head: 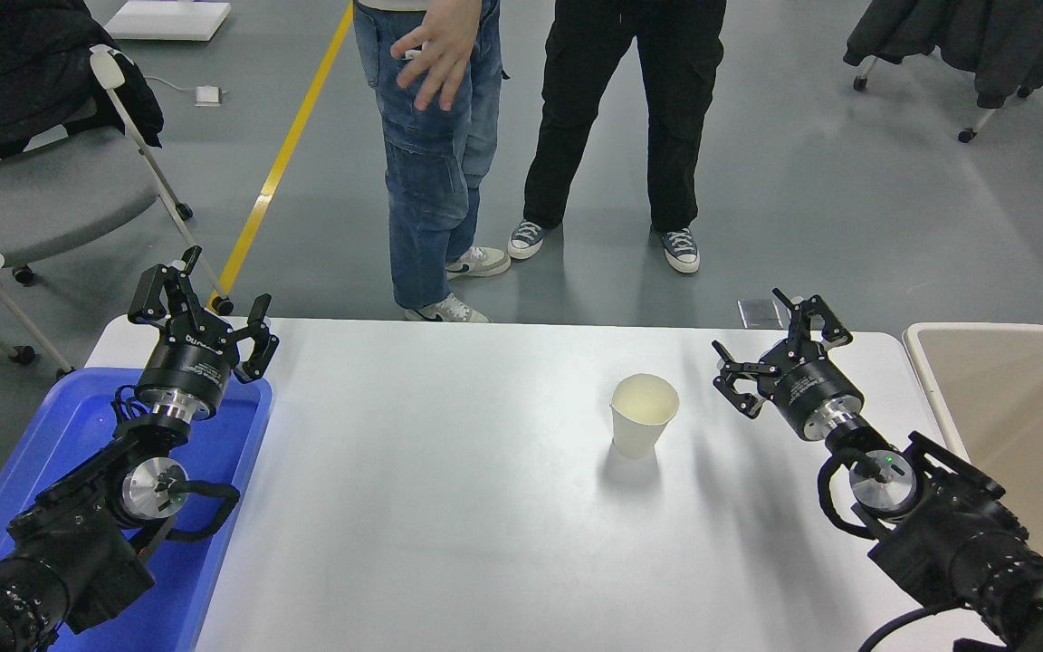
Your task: Dispose of the paper cup in the dustbin
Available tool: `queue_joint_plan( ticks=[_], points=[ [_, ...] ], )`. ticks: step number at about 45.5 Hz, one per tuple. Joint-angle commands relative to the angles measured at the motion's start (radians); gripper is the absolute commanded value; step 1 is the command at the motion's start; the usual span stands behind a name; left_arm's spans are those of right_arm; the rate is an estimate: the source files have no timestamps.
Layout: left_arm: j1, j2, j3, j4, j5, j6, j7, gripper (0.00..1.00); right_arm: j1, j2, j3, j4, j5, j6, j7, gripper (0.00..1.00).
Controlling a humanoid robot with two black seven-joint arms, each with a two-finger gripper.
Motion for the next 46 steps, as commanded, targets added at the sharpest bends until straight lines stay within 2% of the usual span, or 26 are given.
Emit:
queue_joint_plan(
  ticks=[1, 10, 20, 24, 32, 40, 46],
  points=[
    [-0.001, 0.001, 0.002, 0.0, 0.0, 0.0, 0.0, 1.0, 0.003, 0.008, 0.0, 0.016, 0.0, 0.005, 0.0, 1.0],
    [-0.001, 0.001, 0.002, 0.0, 0.0, 0.0, 0.0, 1.0, 0.001, -0.012, 0.001, 0.06, 0.0, 0.011, 0.001, 1.0],
    [-0.001, 0.002, 0.002, 0.0, 0.0, 0.0, 0.0, 1.0, -0.046, -0.162, -0.002, 0.352, -0.031, -0.001, 0.001, 1.0],
    [-0.001, 0.002, 0.002, 0.0, 0.0, 0.0, 0.0, 1.0, -0.063, -0.254, -0.002, 0.49, -0.104, -0.018, 0.001, 1.0],
    [-0.001, 0.002, 0.002, 0.0, 0.0, 0.0, 0.0, 1.0, -0.063, -0.341, -0.003, 0.639, -0.256, -0.057, 0.0, 1.0],
    [0.001, 0.004, 0.002, 0.0, 0.0, 0.0, 0.0, 1.0, -0.049, -0.387, -0.003, 0.772, -0.457, -0.09, -0.004, 1.0],
    [0.001, 0.005, 0.002, 0.0, 0.0, 0.0, 0.0, 1.0, -0.027, -0.394, -0.036, 0.8, -0.607, -0.097, -0.008, 1.0]
  ],
)
